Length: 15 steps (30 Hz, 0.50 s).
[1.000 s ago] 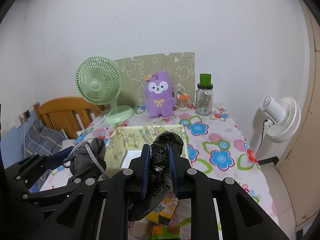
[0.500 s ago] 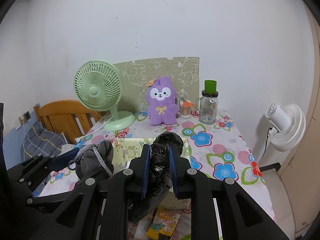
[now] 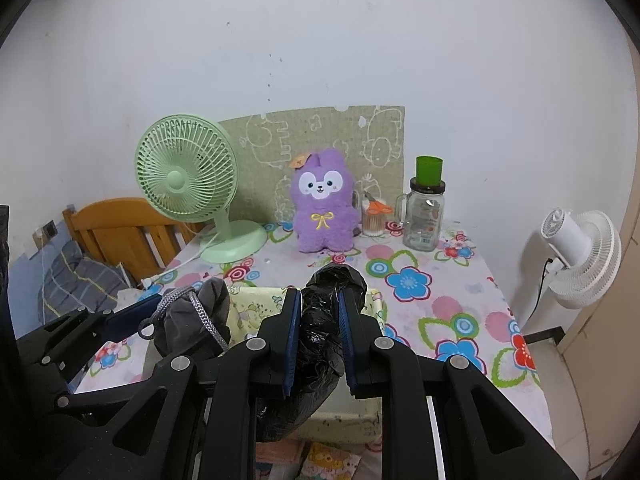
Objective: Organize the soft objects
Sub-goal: 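Carry the black bag and grey glove over the fabric box with both grippers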
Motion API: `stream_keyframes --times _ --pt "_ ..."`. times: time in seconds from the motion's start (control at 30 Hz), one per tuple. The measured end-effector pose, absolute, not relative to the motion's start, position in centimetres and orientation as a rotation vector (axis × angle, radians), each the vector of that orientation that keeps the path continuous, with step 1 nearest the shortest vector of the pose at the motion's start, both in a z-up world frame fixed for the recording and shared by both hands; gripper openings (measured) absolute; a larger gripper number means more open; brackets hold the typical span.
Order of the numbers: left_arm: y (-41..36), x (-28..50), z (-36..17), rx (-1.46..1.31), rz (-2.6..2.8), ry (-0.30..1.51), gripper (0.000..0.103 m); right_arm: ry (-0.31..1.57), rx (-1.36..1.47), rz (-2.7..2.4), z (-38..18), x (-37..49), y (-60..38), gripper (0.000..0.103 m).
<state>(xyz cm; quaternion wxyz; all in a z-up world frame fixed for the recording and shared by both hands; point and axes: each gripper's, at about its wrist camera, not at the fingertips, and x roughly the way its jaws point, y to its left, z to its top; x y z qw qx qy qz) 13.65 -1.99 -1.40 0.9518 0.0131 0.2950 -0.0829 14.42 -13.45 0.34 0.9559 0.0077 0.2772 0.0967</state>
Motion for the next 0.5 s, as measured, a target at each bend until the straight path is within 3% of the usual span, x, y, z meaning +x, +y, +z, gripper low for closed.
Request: stream_keyframes --times 0.5 --pt "-2.0 17.3 -4.2 0.025 -0.16 0.683 0.059 0.635 0.031 0.212 -2.6 18.5 -13.1 0.022"
